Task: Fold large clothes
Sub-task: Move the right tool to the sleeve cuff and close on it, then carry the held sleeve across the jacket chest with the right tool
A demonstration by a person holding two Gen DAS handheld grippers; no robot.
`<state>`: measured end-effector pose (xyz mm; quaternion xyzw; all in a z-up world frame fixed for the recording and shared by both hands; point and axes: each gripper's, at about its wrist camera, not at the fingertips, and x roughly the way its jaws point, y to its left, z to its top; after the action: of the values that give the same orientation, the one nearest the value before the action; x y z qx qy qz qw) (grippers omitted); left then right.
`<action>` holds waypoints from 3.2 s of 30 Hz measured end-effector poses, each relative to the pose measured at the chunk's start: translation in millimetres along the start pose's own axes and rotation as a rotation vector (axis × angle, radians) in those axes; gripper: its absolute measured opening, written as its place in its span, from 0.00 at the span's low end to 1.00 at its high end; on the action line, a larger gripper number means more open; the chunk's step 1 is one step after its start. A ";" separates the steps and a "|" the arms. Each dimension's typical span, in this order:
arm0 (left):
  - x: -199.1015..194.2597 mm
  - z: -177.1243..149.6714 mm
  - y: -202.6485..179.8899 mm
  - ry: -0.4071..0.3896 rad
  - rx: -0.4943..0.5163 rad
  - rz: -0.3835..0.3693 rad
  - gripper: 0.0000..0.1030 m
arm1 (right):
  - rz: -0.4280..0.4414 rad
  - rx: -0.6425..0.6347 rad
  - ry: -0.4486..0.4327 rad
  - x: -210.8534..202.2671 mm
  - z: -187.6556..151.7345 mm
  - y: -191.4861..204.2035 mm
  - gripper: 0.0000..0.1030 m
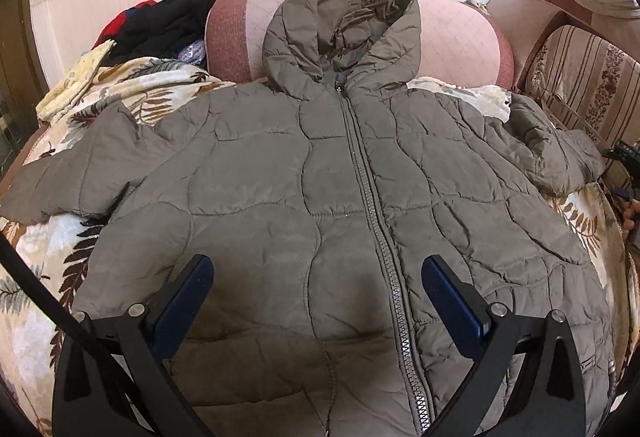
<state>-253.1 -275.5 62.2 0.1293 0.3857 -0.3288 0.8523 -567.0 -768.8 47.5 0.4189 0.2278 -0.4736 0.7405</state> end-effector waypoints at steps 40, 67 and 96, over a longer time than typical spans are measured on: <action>-14.8 0.1 -0.4 -0.063 0.050 0.067 1.00 | 0.206 -0.221 -0.210 -111.1 0.4 116.5 0.17; -26.0 -5.7 49.9 -0.052 -0.023 0.123 1.00 | 0.738 -0.551 0.152 -132.2 -205.1 345.7 0.17; -11.3 -5.2 68.6 -0.001 -0.082 0.130 1.00 | 0.734 -0.650 0.311 -93.0 -259.4 360.4 0.84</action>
<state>-216.3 -216.3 64.9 0.1189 0.3894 -0.2565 0.8766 -271.7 -432.2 120.1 0.2847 0.3087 -0.0195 0.9074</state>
